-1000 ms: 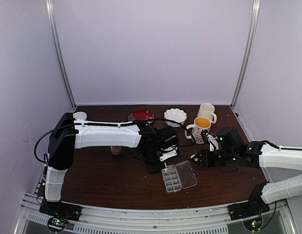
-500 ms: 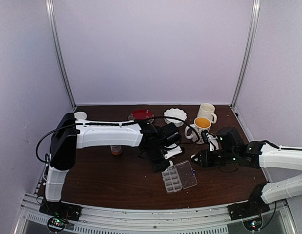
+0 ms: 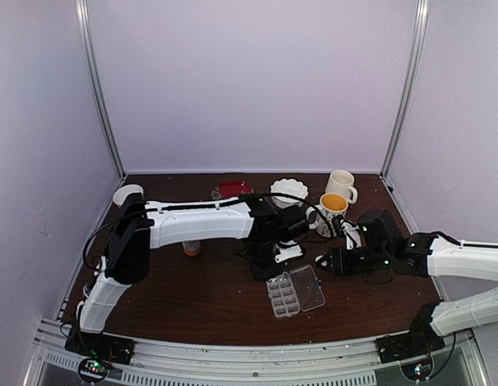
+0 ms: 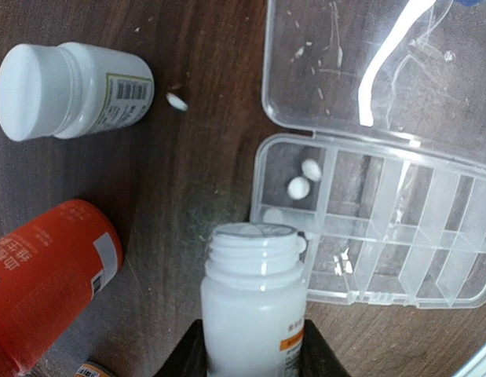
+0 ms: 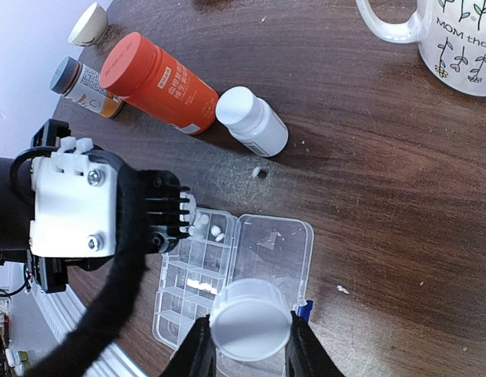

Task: Sort the pills into containers
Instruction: Pour the pill into the compartment of the pill container.

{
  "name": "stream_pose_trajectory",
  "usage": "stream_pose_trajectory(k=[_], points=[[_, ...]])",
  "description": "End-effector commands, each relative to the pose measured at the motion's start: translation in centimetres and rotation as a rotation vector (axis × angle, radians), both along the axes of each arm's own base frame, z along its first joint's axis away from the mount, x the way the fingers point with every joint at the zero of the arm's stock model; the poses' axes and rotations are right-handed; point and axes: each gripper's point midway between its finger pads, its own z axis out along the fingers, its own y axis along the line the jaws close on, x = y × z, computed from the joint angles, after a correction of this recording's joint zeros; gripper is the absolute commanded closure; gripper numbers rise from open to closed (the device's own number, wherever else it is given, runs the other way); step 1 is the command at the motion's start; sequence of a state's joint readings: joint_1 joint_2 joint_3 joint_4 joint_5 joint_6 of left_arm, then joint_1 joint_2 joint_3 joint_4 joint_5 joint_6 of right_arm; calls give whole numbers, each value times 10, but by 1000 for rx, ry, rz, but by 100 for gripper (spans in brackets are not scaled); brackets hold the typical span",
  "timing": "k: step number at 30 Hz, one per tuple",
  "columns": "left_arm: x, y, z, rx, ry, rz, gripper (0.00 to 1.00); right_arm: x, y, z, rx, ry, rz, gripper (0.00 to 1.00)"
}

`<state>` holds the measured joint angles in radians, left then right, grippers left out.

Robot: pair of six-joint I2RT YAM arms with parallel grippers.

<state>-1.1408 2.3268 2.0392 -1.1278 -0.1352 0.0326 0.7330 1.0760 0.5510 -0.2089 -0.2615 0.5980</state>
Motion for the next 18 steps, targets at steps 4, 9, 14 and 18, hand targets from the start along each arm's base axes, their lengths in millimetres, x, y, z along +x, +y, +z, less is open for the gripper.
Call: stream_pose_trajectory(k=[4,9,14,18], points=[[-1,2,11,31,-4,-50,88,6,-1,12,10,-33,-9,92],[-5,-3,15,-3,5,-48,88,5,-2,10,7,-29,-11,91],[-11,-8,12,-56,30,-52,88,5,-2,9,9,-28,-12,92],[-12,-11,12,-65,35,-60,88,5,-3,9,7,-28,-12,92]])
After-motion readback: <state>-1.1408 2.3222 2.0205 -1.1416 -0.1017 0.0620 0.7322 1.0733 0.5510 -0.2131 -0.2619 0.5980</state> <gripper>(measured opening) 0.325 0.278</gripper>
